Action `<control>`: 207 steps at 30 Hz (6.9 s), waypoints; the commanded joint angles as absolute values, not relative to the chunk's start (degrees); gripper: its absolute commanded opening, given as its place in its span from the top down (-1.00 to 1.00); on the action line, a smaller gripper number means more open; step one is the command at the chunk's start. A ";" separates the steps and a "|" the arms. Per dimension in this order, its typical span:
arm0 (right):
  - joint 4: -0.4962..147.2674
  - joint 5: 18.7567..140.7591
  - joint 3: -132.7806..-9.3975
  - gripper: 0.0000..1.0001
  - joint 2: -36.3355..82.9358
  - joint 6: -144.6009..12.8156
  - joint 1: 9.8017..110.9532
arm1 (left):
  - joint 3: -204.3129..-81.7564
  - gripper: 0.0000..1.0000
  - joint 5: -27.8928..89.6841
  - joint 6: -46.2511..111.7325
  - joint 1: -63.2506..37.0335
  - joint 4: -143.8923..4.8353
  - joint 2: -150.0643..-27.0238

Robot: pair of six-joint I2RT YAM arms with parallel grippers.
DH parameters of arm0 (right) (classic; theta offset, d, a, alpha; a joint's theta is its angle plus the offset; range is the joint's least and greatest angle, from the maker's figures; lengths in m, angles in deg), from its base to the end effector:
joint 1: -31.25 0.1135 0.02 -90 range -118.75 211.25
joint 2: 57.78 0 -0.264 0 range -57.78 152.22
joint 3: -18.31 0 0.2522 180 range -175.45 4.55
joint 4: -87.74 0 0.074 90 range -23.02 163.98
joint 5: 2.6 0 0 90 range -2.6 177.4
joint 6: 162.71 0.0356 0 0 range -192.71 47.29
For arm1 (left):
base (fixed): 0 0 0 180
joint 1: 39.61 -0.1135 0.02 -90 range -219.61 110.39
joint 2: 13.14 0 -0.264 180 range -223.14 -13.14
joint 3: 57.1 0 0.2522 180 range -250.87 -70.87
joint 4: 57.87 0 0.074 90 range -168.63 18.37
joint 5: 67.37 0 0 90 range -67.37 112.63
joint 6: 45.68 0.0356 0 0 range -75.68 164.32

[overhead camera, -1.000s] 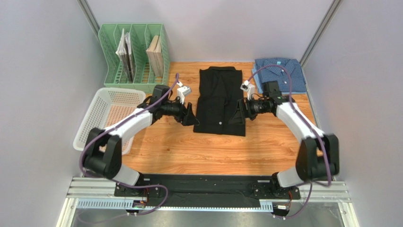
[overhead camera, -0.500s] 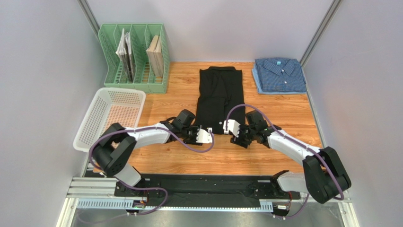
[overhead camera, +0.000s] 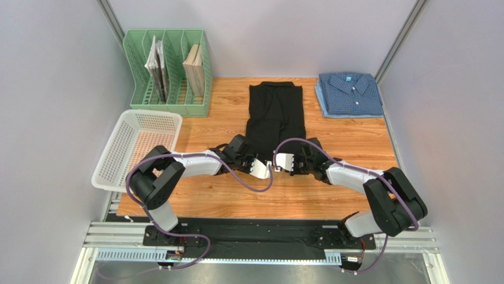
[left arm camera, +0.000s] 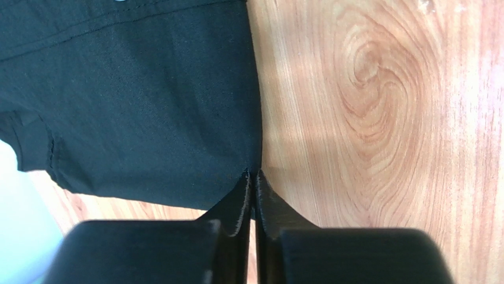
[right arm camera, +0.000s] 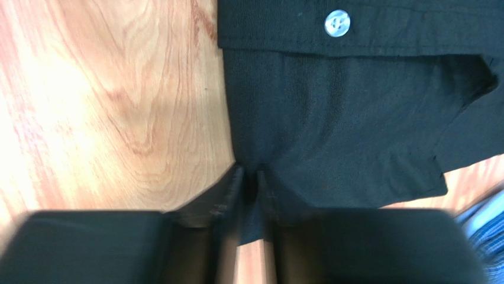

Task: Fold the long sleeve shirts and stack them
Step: Fold the shirt

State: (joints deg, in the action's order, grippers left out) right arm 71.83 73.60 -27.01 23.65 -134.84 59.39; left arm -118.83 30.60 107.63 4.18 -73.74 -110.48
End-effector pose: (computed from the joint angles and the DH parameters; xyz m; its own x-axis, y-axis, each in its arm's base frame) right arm 0.2175 0.1260 0.1403 0.1944 -0.8696 -0.4539 -0.8891 0.0393 -0.4561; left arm 0.2325 -0.2297 0.1430 0.4143 0.8285 -0.3767 0.8404 -0.1895 0.5077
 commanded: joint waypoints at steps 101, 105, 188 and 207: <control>29.60 35.19 -81.41 0.42 68.52 -82.02 54.10 | -166.65 1.00 58.59 83.08 -3.48 -130.08 -128.18; 29.25 35.28 -81.24 0.42 68.43 -82.46 54.10 | -171.14 1.00 56.21 83.34 -4.80 -130.34 -131.96; 28.62 37.29 -78.25 1.00 49.63 -85.28 42.76 | -154.19 1.00 73.70 53.37 -25.01 -118.39 -123.54; 29.69 41.52 -80.19 0.41 57.88 -79.83 43.20 | -160.16 0.62 61.31 56.18 -27.74 -122.17 -134.08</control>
State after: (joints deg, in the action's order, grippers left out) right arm 30.58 43.30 -78.19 56.91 -81.05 43.09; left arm -157.10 65.46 52.81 -27.31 -121.65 -136.77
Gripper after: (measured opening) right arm 0.296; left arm 0.138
